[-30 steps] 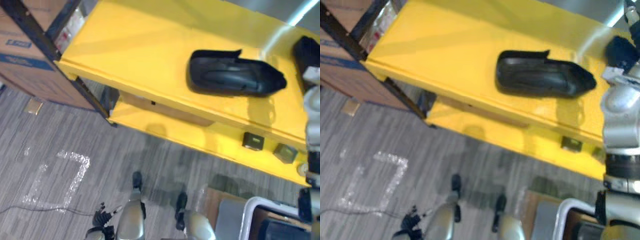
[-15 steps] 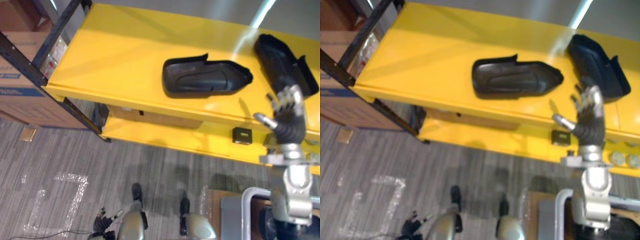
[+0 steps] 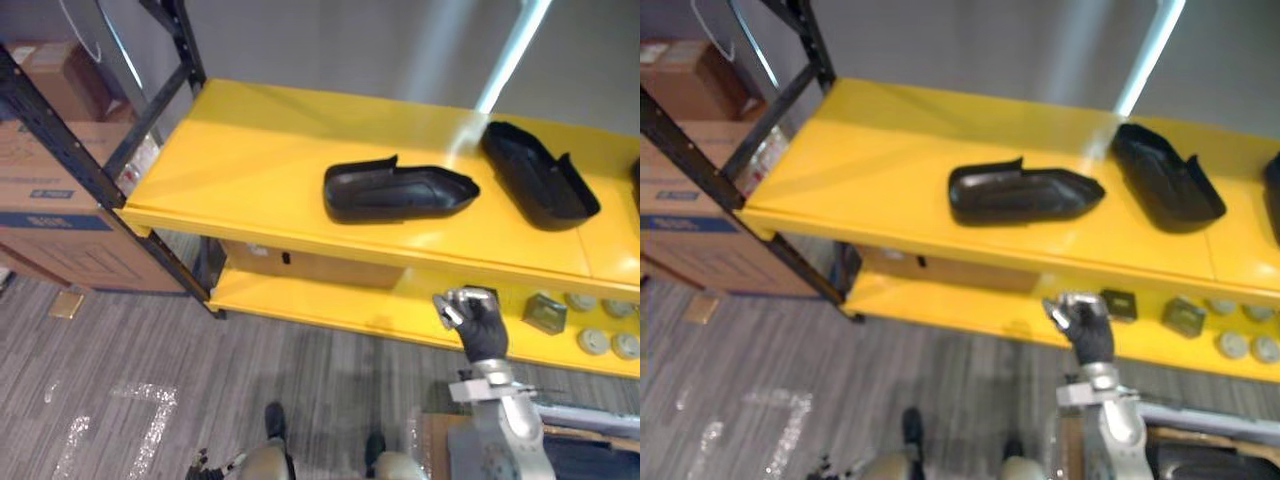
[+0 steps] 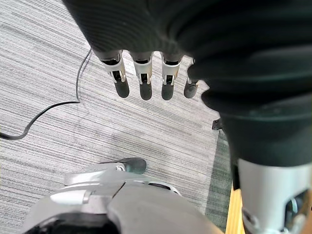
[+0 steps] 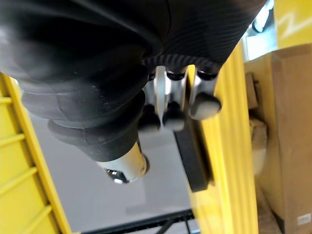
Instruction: Walk over and take plastic housings, then place them on the shelf
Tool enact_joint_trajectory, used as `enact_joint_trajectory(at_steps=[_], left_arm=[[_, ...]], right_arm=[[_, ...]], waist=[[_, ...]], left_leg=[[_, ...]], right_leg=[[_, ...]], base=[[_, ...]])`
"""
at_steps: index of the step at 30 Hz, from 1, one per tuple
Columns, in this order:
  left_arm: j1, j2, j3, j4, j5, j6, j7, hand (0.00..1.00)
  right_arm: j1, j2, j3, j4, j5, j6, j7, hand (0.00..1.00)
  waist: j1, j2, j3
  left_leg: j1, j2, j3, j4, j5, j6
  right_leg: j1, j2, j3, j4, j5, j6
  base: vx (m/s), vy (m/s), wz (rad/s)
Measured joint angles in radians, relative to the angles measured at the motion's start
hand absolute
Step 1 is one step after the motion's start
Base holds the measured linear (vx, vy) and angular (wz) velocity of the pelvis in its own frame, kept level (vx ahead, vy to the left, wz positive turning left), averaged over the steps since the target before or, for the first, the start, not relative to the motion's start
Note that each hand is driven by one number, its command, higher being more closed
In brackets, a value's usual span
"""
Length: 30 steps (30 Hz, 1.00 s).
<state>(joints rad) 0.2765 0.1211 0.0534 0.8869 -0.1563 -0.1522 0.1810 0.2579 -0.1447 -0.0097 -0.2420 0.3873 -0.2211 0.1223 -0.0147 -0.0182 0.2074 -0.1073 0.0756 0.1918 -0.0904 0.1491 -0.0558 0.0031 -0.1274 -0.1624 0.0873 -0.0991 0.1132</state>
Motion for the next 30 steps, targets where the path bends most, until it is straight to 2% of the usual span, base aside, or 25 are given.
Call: enact_joint_trajectory(at_steps=[4,6,11,18,21,23,30], left_arm=[[0.000,0.000,0.000,0.000,0.000,0.002,0.001,0.00],[-0.001,0.000,0.002,0.037,0.001,0.023,0.001,0.00],[-0.001,0.000,0.002,0.037,0.002,0.023,0.001,0.00],[-0.012,0.003,0.000,0.035,0.000,0.022,0.013,0.00],[-0.059,0.014,-0.002,0.035,0.000,0.023,0.015,0.00],[-0.120,0.027,-0.011,0.034,0.000,0.024,0.025,0.00],[-0.133,0.028,-0.017,0.029,0.000,0.030,0.042,0.00]], right_arm=[[-0.033,0.000,-0.001,0.019,0.000,0.001,-0.018,1.00],[-0.067,0.001,0.001,0.019,0.000,0.004,-0.020,1.00],[-0.067,0.001,0.004,0.019,0.000,0.004,-0.022,1.00],[-0.079,0.001,0.005,0.018,0.000,0.002,-0.090,1.00],[-0.123,0.001,-0.019,0.018,0.000,-0.001,-0.151,1.00],[-0.192,0.000,-0.051,0.017,-0.011,-0.008,-0.215,1.00],[-0.225,0.000,-0.096,0.015,-0.053,-0.013,-0.319,1.00]], waist=[[0.000,0.000,-0.001],[0.001,-0.007,-0.014],[0.002,-0.007,-0.014],[0.005,-0.014,-0.011],[0.006,-0.018,0.025],[0.006,-0.018,0.091],[0.001,-0.003,0.127]], left_leg=[[0.000,-0.006,-0.013,0.000,0.001,-0.001],[0.027,-0.018,-0.021,0.000,-0.008,-0.002],[0.021,-0.018,-0.025,0.000,-0.008,-0.002],[-0.023,-0.009,-0.023,0.001,0.004,0.001],[-0.056,-0.003,-0.029,0.005,0.017,0.003],[-0.078,0.001,-0.029,0.006,0.025,-0.002],[-0.086,-0.002,-0.018,0.005,0.025,-0.002]], right_leg=[[0.007,-0.008,-0.007,-0.001,0.000,0.001],[0.052,-0.013,-0.025,-0.015,-0.001,0.006],[0.050,-0.013,-0.030,-0.015,-0.001,0.005],[-0.008,-0.015,-0.030,0.014,0.001,0.004],[-0.051,-0.014,-0.028,0.039,0.003,0.003],[-0.082,-0.010,-0.022,0.056,0.009,-0.001],[-0.106,-0.009,0.005,0.059,0.011,-0.001]], base=[[0.05,0.000,0.08],[0.06,-0.002,0.09],[0.00,0.000,0.02],[0.00,0.000,0.00],[-0.05,0.021,0.03],[-0.11,0.023,-0.03],[-0.02,0.010,-0.08]])
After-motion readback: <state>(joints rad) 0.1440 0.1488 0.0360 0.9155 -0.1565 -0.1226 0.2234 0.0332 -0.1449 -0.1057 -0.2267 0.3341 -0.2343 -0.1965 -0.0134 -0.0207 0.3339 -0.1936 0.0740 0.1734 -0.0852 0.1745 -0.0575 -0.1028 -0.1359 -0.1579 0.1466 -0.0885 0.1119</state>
